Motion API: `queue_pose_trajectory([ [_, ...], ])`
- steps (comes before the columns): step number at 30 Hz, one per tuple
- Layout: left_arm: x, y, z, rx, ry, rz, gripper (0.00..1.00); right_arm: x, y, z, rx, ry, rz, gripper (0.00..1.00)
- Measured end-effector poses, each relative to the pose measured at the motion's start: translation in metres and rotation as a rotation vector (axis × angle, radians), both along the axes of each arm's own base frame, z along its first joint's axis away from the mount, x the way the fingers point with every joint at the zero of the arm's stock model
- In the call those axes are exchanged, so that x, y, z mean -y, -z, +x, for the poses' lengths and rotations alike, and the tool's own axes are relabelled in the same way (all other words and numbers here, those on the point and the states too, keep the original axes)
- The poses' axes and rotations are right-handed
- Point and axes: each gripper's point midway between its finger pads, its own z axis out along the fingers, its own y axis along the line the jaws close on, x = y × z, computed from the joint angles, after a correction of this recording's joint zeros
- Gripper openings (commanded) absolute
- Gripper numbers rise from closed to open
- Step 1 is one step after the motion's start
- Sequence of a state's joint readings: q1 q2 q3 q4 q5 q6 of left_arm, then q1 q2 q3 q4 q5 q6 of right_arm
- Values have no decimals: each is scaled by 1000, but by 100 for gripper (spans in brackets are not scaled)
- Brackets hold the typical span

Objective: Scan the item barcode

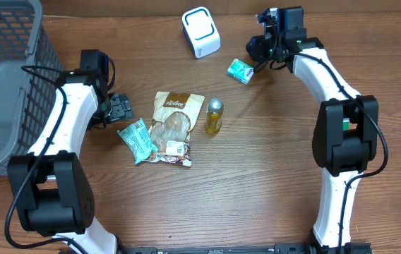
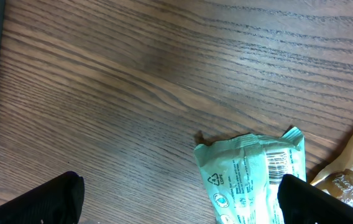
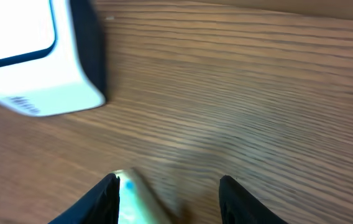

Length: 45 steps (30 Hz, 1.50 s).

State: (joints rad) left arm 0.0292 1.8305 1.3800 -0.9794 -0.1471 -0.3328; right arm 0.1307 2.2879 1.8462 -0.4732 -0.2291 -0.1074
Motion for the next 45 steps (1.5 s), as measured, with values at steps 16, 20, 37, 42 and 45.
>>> queue_pose_trajectory([
  [16, 0, 0, 0, 0, 0, 0, 100, -15, 61, -38, -201, -127, 24, 47],
  [20, 0, 0, 0, 0, 0, 0, 100, -25, 65, -61, -300, -166, 87, 47],
  [37, 0, 0, 0, 0, 0, 0, 100, -43, 61, -89, -412, -227, 219, 27],
  [42, 0, 0, 0, 0, 0, 0, 99, -43, 63, -96, -439, -235, 215, 4],
  [45, 0, 0, 0, 0, 0, 0, 100, -43, 62, -93, -415, -251, 210, 4],
])
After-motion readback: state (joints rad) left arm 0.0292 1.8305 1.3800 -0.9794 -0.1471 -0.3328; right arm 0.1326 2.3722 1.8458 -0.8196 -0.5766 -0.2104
